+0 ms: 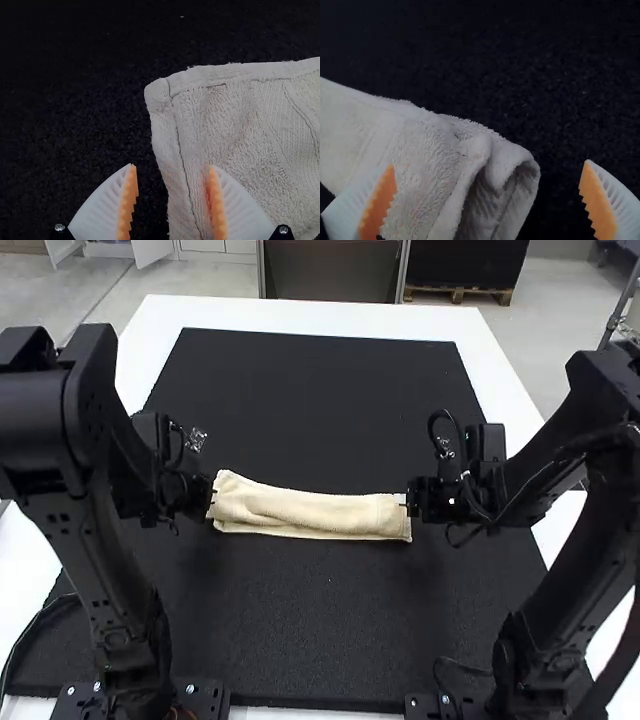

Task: Fold the towel.

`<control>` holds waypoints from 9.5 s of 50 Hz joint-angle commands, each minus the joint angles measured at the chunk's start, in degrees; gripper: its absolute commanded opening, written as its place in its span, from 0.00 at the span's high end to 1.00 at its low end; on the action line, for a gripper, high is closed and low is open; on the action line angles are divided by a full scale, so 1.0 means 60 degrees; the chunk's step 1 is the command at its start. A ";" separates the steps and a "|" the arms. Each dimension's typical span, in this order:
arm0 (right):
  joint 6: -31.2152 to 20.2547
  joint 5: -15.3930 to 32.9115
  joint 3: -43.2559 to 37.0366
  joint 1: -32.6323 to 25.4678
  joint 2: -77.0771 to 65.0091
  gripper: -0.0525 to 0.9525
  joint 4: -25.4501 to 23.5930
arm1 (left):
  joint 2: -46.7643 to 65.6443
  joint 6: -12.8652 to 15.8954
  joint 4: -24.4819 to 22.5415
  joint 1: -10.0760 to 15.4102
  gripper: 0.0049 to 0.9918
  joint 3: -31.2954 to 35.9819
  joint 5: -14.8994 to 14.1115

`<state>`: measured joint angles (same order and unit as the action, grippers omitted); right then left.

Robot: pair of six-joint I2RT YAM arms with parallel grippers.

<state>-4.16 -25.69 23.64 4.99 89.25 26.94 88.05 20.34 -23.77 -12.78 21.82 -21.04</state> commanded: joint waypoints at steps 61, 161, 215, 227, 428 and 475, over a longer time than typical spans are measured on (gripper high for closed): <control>-0.0537 -0.0317 0.1231 -0.0027 0.1252 0.05 -0.1223 | -0.0159 -0.0519 -0.0946 -0.0830 0.03 0.0142 -0.0361; 0.0313 -0.1607 0.2520 0.0413 -0.0007 0.97 -0.2937 | -0.0129 -0.1148 -0.1605 -0.1401 0.03 0.0113 -0.0610; 0.1822 -0.1577 0.4366 0.4397 0.1721 0.97 -0.1765 | -0.0129 -0.1178 -0.1722 -0.2485 0.03 0.0083 -0.0932; 0.1807 -0.1592 0.4893 0.4851 0.2468 0.97 -0.1663 | -0.0129 -0.1192 -0.1707 -0.2426 0.03 0.0083 -0.1006; 0.1441 -0.2061 0.8087 0.6814 0.7493 0.97 -0.0081 | -0.0173 -0.1397 -0.1590 -0.2470 0.03 -0.0166 -0.1547; 0.2130 -0.1856 0.5919 0.5642 0.1751 0.97 0.0403 | -0.2019 -0.3067 -0.1590 -0.1753 0.03 0.0274 -0.2119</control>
<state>8.03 -37.85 61.84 40.71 104.81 27.92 78.81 6.28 -33.26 -24.82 21.82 -32.23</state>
